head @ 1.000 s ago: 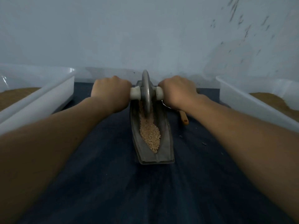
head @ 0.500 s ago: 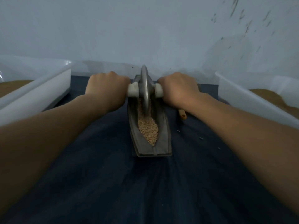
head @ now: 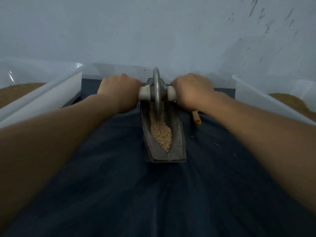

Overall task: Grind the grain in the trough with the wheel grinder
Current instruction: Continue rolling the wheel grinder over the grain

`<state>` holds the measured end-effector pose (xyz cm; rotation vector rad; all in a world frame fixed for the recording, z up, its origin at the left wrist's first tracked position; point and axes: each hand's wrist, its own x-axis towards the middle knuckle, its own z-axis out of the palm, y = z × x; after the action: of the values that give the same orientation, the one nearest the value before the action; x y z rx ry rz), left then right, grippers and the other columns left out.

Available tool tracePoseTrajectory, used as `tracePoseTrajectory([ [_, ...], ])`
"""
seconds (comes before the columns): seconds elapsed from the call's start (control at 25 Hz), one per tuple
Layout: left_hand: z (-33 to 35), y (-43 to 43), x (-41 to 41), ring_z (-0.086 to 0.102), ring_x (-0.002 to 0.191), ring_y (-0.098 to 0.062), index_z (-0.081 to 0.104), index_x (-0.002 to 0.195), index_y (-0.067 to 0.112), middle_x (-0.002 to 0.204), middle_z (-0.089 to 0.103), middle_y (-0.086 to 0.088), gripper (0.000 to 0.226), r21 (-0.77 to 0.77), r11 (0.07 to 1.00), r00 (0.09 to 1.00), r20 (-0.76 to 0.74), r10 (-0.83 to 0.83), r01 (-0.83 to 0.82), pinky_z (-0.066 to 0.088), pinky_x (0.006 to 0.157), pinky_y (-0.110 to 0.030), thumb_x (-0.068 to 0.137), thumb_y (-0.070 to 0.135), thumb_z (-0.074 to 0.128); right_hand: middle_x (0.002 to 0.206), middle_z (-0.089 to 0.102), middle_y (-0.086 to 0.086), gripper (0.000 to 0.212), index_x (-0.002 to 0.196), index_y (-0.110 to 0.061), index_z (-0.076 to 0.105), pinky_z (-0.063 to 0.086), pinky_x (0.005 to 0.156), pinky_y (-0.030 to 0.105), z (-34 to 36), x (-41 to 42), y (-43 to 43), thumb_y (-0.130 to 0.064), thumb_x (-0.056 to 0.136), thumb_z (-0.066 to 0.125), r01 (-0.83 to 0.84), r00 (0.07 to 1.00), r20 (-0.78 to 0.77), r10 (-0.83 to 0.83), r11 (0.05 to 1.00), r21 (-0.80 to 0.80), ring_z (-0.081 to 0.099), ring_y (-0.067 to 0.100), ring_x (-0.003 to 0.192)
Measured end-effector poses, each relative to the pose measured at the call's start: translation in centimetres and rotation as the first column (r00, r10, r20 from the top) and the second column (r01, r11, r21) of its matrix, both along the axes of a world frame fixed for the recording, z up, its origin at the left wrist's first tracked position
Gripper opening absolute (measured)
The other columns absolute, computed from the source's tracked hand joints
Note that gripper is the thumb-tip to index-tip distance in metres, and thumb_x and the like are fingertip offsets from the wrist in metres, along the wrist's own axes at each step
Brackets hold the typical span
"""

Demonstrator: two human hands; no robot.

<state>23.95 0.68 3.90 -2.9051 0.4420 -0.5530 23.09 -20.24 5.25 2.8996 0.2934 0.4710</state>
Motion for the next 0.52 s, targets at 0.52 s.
tracePoseTrajectory([
  [0.52, -1.1, 0.5, -0.5, 0.049, 0.063, -0.024, 0.059, 0.092, 0.028, 0.074, 0.050, 0.001, 0.008, -0.039, 0.999, 0.996, 0.081, -0.034, 0.038, 0.039, 0.056, -0.033, 0.084, 0.027, 0.061, 0.097, 0.063, 0.004, 0.020, 0.106, -0.029, 0.065, 0.038, 0.064, 0.033, -0.2, -0.6, -0.5, -0.020, 0.089, 0.064, -0.060, 0.997, 0.036, 0.062, 0.996, -0.062, 0.064, 0.034, 0.093],
])
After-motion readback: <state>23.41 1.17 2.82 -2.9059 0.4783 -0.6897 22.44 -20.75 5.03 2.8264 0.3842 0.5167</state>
